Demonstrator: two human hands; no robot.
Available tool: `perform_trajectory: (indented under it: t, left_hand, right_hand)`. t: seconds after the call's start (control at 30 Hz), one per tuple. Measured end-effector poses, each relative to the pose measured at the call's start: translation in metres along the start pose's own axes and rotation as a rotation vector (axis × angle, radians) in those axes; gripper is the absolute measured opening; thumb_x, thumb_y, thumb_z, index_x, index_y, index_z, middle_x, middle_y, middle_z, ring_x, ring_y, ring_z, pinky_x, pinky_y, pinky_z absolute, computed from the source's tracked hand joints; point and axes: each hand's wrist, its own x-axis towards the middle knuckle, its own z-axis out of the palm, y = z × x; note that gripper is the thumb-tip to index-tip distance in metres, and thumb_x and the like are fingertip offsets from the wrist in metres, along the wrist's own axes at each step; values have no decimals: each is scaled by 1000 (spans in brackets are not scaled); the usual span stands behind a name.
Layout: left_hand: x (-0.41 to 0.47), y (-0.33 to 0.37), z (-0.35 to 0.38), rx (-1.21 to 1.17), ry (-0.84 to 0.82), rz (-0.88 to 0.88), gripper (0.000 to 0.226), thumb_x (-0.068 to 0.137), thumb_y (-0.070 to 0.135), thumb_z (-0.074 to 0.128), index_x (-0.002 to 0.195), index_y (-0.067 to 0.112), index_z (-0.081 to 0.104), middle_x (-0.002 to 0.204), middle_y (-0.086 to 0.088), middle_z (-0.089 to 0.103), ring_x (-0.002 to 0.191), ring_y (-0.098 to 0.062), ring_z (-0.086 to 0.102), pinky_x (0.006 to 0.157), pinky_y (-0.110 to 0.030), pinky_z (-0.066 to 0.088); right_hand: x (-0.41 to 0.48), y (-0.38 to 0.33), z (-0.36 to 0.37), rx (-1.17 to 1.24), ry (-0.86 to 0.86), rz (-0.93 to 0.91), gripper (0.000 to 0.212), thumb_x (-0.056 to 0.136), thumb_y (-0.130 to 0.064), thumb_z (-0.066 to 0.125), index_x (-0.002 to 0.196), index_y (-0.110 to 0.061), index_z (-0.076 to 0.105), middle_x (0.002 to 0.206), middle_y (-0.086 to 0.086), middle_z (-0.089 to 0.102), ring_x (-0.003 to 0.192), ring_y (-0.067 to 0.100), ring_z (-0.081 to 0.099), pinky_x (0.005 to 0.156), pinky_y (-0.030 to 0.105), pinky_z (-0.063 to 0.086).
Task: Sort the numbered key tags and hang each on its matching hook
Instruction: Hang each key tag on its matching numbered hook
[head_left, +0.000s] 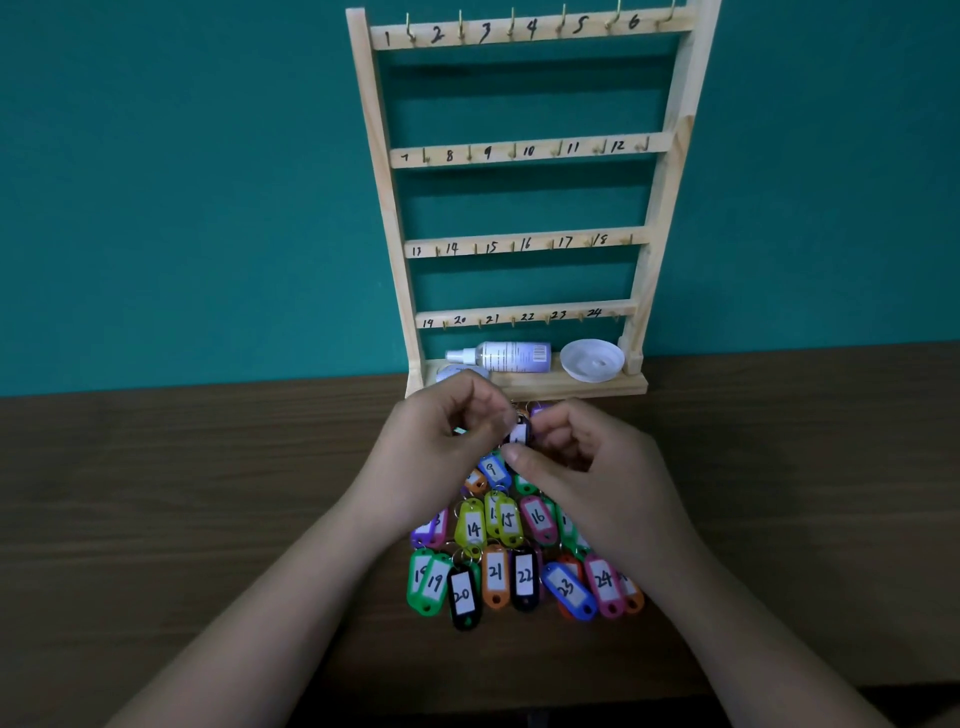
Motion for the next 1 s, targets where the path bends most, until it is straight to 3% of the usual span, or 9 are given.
perform_trajectory:
  t: [0.1, 0.17, 0.3, 0.4, 0.57, 0.73, 0.83, 0.9, 1.0]
  left_hand:
    - [-2, 3, 4, -28, -13, -19, 5, 99, 25, 74, 94, 27, 74, 91, 5, 74, 86, -39, 66, 79, -58, 57]
    - [-2, 5, 5, -94, -22, -33, 3, 99, 25, 75, 96, 25, 75, 94, 1, 75, 86, -43, 65, 77, -57, 56]
    - [-1, 4, 3, -334, -53, -133, 10, 95, 17, 78, 105, 17, 79, 103, -14, 76, 87, -26, 64, 80, -41, 53]
    - [-1, 4, 1, -388, -56, -179, 11, 94, 17, 79, 105, 13, 80, 107, -21, 76, 91, -29, 64, 81, -43, 51]
    - [-3, 5, 4, -318, -55, -159, 7, 94, 19, 80, 101, 17, 80, 100, -11, 78, 91, -21, 70, 82, -34, 57]
    - [-2, 6, 2, -368, -90, -197, 14, 92, 9, 80, 106, 13, 78, 104, -14, 78, 96, -25, 73, 86, -31, 58]
    - [-3, 6, 2, -373, -131, -253, 16, 90, 7, 81, 105, 12, 78, 105, -14, 79, 105, -35, 74, 95, -39, 60]
    - [-3, 6, 2, -335, -154, -289, 17, 89, 9, 84, 103, 15, 79, 105, -12, 79, 96, -32, 75, 89, -41, 60]
    - [-2, 7, -2, -295, -188, -345, 21, 86, 13, 87, 105, 17, 79, 107, -13, 78, 79, -18, 67, 74, -32, 54]
  right_hand:
    - [1, 0, 0, 31, -4, 10, 9, 95, -30, 80, 97, -35, 73, 90, -16, 77, 86, 1, 74, 76, 31, 62]
    - [1, 0, -2, 75, -18, 33, 6, 97, -28, 78, 97, -32, 73, 90, -13, 78, 82, 3, 75, 73, 29, 62]
    - [3, -1, -5, 186, -47, 72, 4, 101, -28, 73, 104, -30, 71, 92, -9, 79, 73, 10, 76, 65, 18, 57]
    - [5, -2, -6, 225, -61, 87, 15, 103, -25, 70, 114, -34, 67, 95, -8, 80, 76, 13, 78, 64, 17, 55]
    - [5, -2, -4, 196, -20, 75, 3, 104, -32, 69, 103, -35, 69, 97, -10, 80, 82, 9, 78, 67, 25, 56]
    - [4, -4, -8, 169, 5, 30, 7, 103, -32, 69, 97, -34, 70, 98, -12, 78, 88, 8, 77, 70, 28, 58]
    - [4, -3, -10, 152, 16, 23, 10, 103, -31, 68, 94, -34, 70, 95, -11, 77, 90, 8, 75, 71, 29, 58]
    - [4, -3, -10, 149, 0, 26, 13, 104, -31, 67, 92, -35, 69, 93, -10, 76, 87, 8, 74, 69, 28, 57]
    - [4, -3, -7, 174, -30, 37, 14, 105, -30, 66, 92, -36, 70, 94, -11, 75, 89, 6, 73, 67, 25, 57]
